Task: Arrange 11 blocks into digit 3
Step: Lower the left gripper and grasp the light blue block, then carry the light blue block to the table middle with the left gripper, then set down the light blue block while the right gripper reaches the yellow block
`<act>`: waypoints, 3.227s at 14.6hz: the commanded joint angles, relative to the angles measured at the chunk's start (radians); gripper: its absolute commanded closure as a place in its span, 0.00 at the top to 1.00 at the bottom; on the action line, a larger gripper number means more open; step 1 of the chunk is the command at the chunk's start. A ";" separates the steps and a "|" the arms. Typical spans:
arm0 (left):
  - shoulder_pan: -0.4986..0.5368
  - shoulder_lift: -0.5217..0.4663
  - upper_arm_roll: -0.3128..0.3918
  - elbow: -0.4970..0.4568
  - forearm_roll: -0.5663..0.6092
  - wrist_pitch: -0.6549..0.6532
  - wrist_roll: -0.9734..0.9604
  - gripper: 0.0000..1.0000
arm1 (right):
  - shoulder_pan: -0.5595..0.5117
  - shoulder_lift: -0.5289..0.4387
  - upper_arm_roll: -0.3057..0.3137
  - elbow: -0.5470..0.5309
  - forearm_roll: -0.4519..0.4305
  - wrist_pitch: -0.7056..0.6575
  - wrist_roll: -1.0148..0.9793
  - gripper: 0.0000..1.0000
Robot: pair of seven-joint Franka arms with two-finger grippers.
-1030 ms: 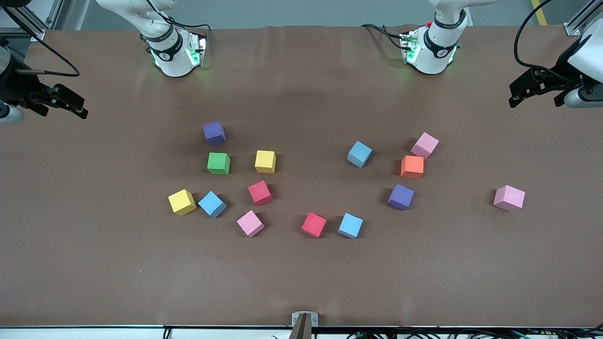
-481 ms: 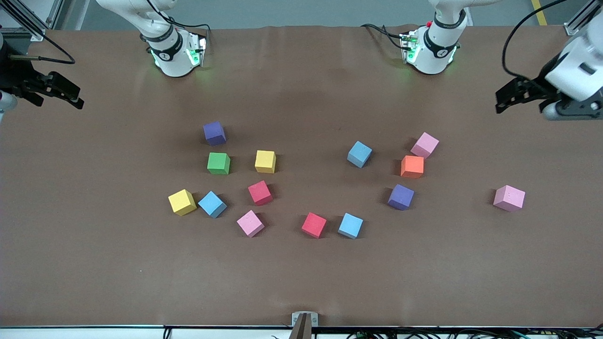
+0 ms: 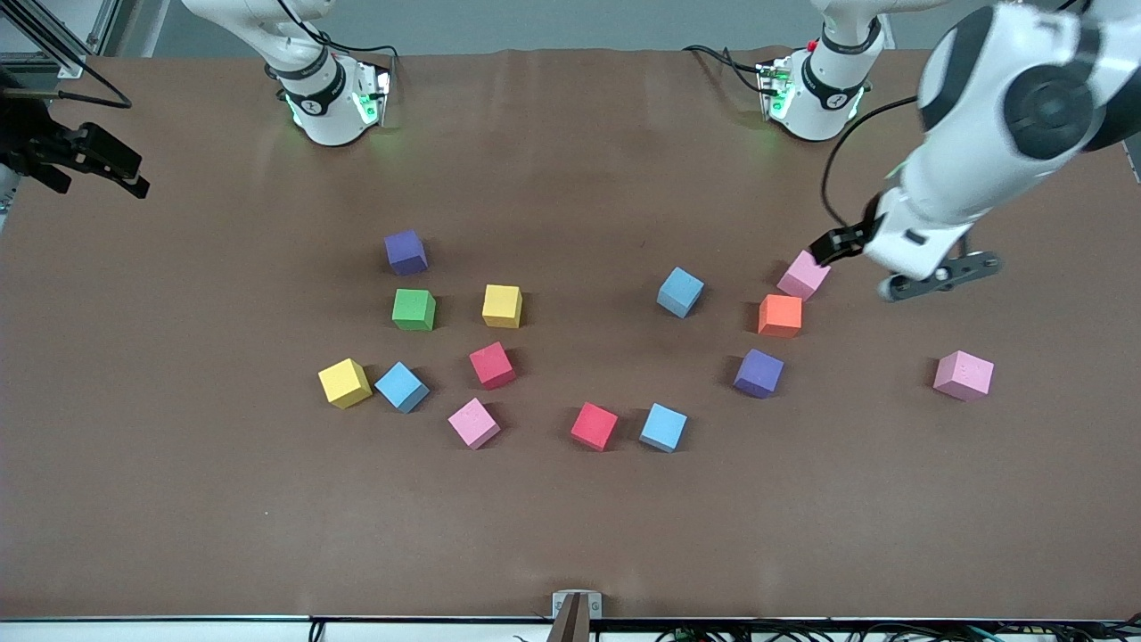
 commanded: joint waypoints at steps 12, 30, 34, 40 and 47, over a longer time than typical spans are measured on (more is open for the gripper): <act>-0.118 0.249 -0.154 -0.366 0.017 0.788 -1.039 1.00 | -0.024 -0.006 0.001 0.053 -0.010 -0.079 -0.051 1.00; -0.220 0.443 -0.192 -0.251 0.403 0.794 -0.916 0.23 | -0.013 0.013 0.005 0.084 0.002 -0.091 -0.062 1.00; -0.410 0.538 -0.192 -0.105 0.413 0.686 -0.881 0.24 | -0.018 0.095 0.004 0.087 0.005 -0.050 -0.060 1.00; -0.503 0.592 -0.195 -0.014 0.417 0.593 -0.740 0.26 | 0.002 0.230 0.005 0.082 -0.003 0.077 -0.050 1.00; -0.523 0.622 -0.192 0.009 0.419 0.592 -0.639 0.53 | 0.183 0.351 0.008 0.074 0.034 0.206 0.338 1.00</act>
